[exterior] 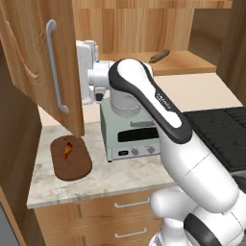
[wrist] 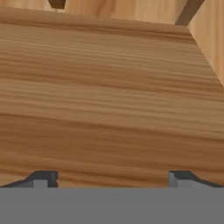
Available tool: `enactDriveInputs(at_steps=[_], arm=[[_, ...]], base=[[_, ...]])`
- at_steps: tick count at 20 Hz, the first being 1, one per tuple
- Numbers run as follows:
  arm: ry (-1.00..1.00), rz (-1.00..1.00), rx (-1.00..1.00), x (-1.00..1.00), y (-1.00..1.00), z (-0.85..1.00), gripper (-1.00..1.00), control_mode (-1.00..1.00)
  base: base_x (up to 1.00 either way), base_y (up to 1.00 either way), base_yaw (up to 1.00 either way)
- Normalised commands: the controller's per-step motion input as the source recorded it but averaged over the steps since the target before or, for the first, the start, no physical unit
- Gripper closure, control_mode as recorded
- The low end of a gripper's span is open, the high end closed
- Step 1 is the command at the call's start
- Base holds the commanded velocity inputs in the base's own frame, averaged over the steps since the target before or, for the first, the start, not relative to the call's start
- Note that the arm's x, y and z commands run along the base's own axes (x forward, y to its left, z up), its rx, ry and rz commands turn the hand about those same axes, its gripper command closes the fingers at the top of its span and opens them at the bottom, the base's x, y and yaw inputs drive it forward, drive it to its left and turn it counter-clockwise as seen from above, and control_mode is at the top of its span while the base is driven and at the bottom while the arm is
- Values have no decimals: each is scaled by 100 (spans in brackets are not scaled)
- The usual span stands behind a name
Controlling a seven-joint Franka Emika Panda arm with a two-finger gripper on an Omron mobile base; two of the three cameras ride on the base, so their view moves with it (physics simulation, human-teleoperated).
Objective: Open the cabinet, retrieve the rolling pin, and place it next to the meat on the cutting board to prepare for tenderizing.
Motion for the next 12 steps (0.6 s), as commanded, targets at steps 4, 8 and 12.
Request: enactDriveInputs(at_steps=[4, 8, 12], arm=[[0, 15, -5, -20, 91, -10, -100, -100], [0, 9, -6, -1, 81, -12, -100, -100], [5, 6, -3, 5, 70, -18, -100, -100]], base=[[0, 0, 0], [0, 0, 0], [0, 0, 0]])
